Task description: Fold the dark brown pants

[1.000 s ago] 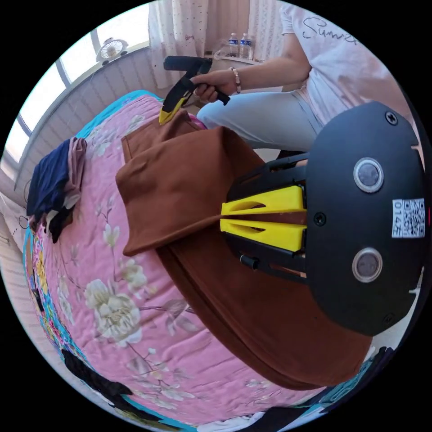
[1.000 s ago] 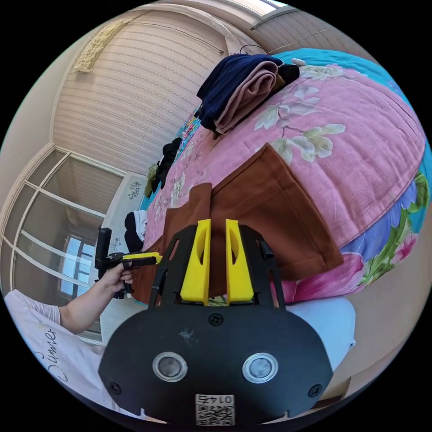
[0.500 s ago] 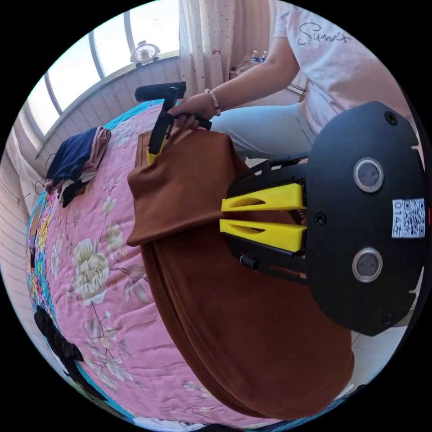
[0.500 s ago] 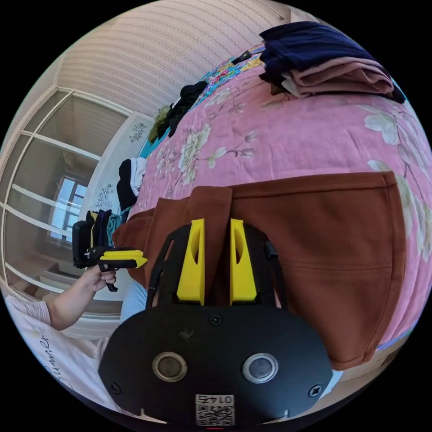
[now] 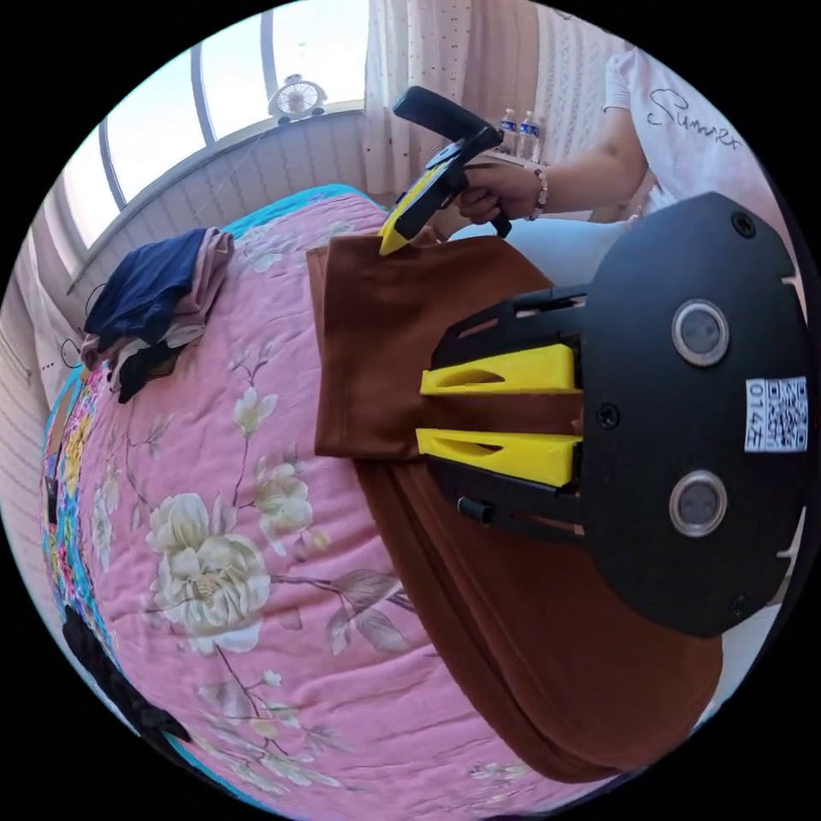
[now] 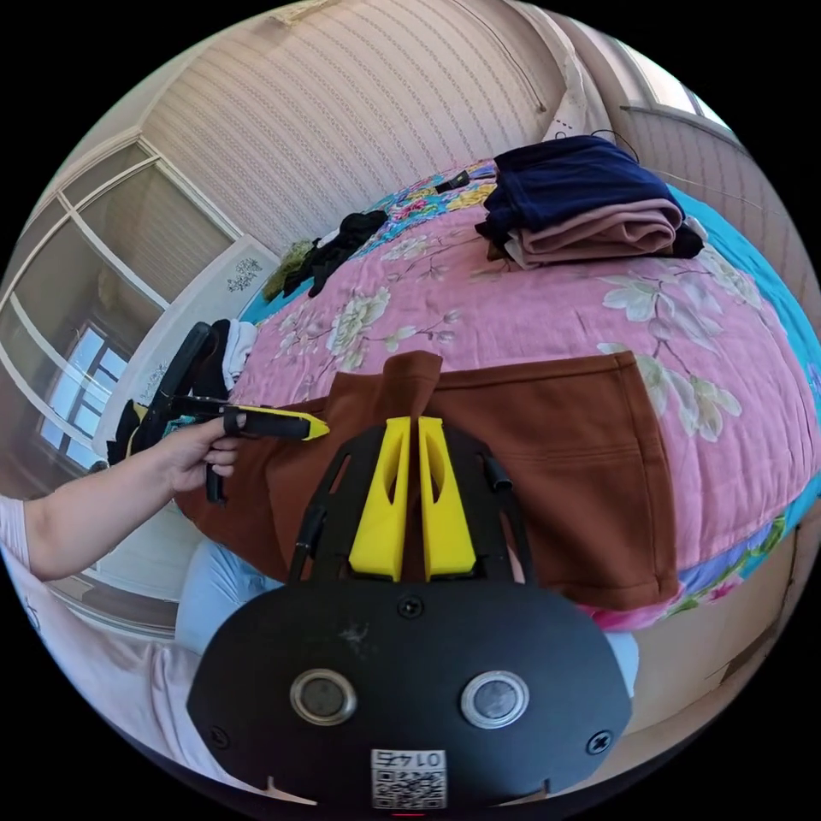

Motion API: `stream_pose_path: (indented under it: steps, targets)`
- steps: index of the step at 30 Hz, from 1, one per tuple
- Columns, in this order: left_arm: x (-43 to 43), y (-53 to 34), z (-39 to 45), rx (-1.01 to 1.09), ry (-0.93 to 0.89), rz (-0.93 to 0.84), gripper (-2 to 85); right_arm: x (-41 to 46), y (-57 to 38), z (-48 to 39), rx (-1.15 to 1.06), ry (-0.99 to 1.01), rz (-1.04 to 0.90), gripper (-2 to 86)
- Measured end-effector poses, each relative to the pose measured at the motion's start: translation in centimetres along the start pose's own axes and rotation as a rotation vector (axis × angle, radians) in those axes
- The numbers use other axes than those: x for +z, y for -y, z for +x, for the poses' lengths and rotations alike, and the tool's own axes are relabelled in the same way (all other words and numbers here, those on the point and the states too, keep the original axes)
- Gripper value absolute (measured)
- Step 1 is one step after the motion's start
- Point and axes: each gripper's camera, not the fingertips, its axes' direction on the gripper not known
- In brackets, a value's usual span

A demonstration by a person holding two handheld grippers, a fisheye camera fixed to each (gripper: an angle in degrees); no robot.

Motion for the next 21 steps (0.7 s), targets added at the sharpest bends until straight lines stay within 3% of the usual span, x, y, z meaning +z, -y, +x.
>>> stream_pose_path:
  steps: [10,16,19,21]
  targets:
    - [-1.5,3.7,6.5,0.226,0.063,0.056,-1.0,-4.6,-2.5,0.3,0.010,-0.047,0.114,0.7]
    - [-1.7,7.5,13.2,0.409,-0.035,0.197,-1.0,-10.8,-6.3,3.8,0.191,-0.083,0.327,0.6]
    - [1.5,10.0,16.7,0.470,-0.033,0.129,-1.0,-11.2,-8.5,6.8,0.328,-0.070,0.307,0.5]
    - [6.1,11.5,19.1,0.507,0.092,0.012,-1.0,-9.9,-9.6,9.0,0.417,-0.093,0.205,0.4]
